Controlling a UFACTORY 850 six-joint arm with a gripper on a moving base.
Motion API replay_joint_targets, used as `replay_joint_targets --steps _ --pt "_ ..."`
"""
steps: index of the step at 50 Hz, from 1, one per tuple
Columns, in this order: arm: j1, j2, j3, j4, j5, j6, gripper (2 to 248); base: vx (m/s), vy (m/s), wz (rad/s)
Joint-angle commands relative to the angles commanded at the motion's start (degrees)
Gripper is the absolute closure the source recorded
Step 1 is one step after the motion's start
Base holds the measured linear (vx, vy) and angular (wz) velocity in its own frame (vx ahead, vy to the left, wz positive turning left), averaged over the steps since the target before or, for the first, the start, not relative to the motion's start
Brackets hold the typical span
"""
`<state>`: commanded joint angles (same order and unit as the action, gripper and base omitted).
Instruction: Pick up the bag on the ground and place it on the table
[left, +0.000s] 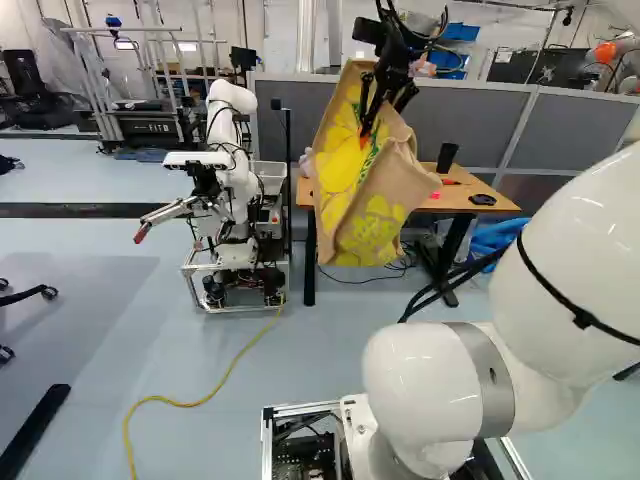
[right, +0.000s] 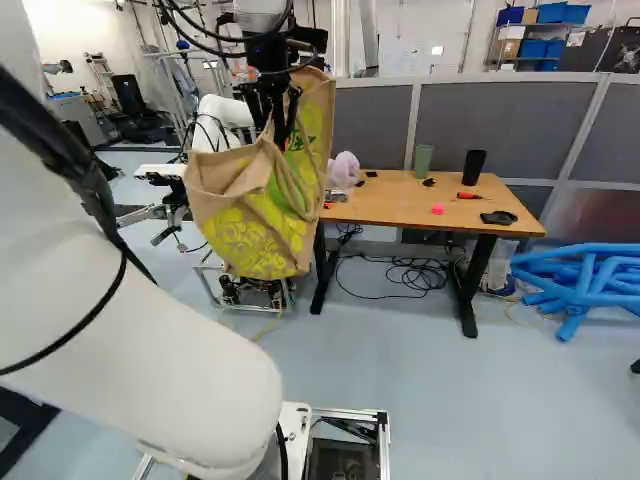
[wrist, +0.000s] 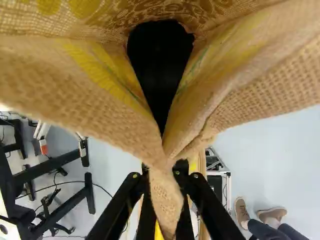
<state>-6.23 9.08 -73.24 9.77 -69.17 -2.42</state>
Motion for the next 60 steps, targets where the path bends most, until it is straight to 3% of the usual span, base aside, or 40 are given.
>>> replay_joint_targets --steps 15,60 --pt "-0.21 -0.61 -2.38 0.00 -2.26 0.00 217 0.000 0.000 0.000" --pt "-0.22 -0.65 -2.47 0.00 -2.34 0.00 217 0.000 0.000 0.000"
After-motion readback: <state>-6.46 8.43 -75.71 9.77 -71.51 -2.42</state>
